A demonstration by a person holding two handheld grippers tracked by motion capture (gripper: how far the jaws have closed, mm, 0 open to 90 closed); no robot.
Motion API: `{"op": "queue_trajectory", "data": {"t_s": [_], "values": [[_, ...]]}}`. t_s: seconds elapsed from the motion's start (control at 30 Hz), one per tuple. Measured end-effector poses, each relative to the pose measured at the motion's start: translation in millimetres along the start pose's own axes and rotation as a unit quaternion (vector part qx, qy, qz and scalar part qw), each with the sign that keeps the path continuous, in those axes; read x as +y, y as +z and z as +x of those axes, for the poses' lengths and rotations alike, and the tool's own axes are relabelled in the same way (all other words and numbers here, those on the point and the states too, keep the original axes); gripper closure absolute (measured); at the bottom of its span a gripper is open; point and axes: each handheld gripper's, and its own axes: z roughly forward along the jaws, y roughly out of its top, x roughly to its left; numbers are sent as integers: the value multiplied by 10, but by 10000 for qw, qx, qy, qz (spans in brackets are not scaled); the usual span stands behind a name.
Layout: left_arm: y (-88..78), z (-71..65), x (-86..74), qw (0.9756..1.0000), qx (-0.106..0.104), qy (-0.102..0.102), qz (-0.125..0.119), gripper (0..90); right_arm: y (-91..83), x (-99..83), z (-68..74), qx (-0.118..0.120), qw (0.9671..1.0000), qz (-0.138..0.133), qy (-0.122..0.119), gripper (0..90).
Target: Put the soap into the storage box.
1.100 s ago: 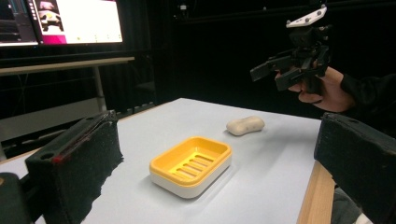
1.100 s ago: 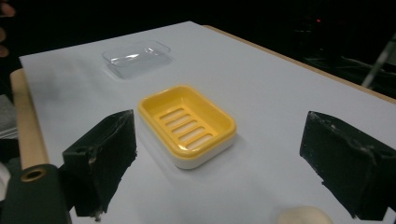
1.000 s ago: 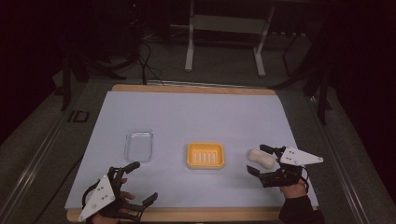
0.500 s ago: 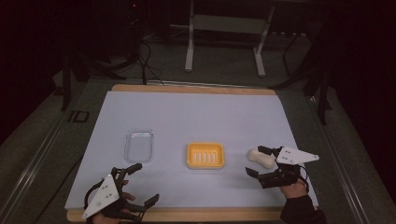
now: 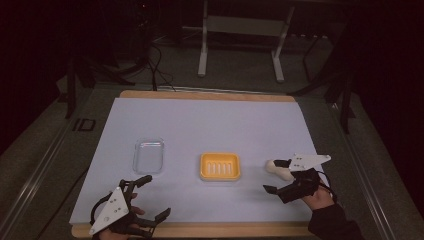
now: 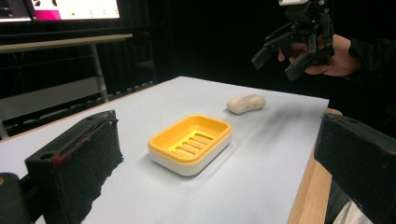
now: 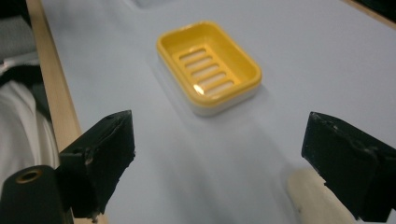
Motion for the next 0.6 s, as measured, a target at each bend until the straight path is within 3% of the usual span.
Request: {"op": "queue_trajectory", "data": {"t_s": [0.03, 0.17, 0.3, 0.4, 0.5, 0.6], "values": [[1, 1, -1, 10000, 2, -2, 10, 7, 1, 11, -6, 106, 9999, 136, -10, 93], [4, 3, -3, 10000, -3, -4, 22, 7, 7, 44, -23, 121, 9987, 483, -99, 93], [7, 5, -4, 10000, -21, -3, 35, 7, 24, 61, -61, 294, 9958, 861, -129, 93], [8, 3, -5, 10000, -26, 5, 48, 7, 31, 60, -66, 269, 9948, 973, -158, 94], [10, 1, -6, 10000, -32, 8, 59, 7, 46, 58, -72, 332, 9918, 1225, -146, 94], [14, 0, -7, 10000, -42, 1, 70, 7, 56, 67, -61, 251, 9883, 1483, -241, 94]]}}
